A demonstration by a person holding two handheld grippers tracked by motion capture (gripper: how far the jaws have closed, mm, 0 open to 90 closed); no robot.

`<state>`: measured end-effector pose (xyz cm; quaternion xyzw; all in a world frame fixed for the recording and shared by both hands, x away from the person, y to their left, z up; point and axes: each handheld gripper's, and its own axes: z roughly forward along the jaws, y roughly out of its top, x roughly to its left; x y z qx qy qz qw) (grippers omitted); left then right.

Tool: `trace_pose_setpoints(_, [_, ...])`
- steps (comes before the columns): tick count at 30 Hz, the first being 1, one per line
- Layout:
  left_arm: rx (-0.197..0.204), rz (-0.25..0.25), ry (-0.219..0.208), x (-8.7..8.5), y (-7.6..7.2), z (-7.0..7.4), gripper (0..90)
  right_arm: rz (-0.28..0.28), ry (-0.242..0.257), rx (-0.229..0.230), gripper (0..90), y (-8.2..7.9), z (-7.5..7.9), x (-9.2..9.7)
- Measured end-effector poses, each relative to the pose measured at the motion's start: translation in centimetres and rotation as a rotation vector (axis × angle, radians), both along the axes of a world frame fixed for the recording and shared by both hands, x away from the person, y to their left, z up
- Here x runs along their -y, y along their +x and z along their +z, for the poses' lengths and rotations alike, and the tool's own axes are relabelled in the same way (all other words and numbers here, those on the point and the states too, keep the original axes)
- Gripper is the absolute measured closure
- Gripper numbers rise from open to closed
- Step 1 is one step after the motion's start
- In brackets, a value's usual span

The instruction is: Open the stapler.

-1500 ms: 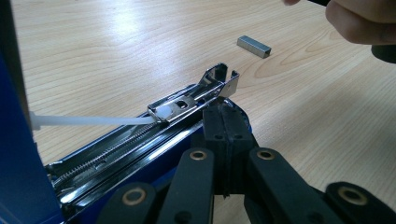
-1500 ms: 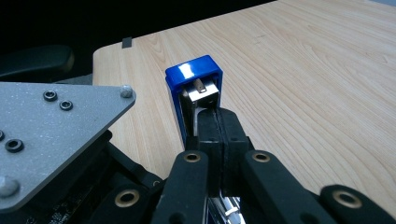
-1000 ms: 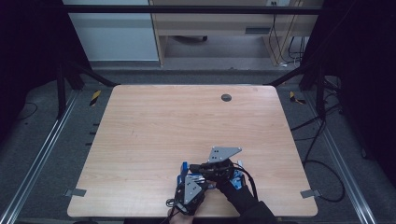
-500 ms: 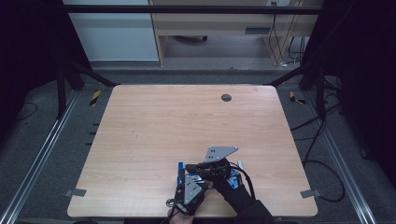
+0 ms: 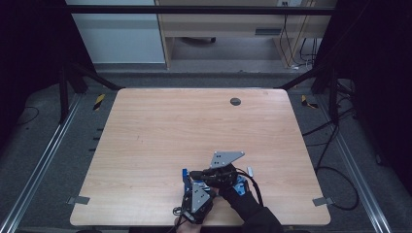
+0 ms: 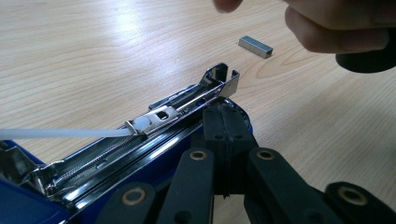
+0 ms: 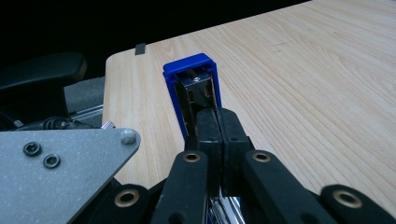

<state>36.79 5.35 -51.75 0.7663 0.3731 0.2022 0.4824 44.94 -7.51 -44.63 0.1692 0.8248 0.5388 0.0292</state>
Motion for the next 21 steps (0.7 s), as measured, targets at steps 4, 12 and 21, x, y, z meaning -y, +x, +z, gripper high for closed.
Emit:
trace_pose_setpoints(4, [0.003,0.000,0.003,0.0,0.0,0.0,89.7,0.007,-0.001,-0.003,89.7,0.1,-0.1,-0.4])
trace_pose_setpoints(12, [0.003,0.002,0.003,0.0,0.0,0.0,89.7,0.018,0.002,-0.008,89.7,0.3,-0.2,-0.9])
trace_pose_setpoints(21, [0.003,0.007,0.000,0.0,0.0,0.0,89.7,0.026,0.006,-0.012,89.7,0.4,-0.3,-1.2])
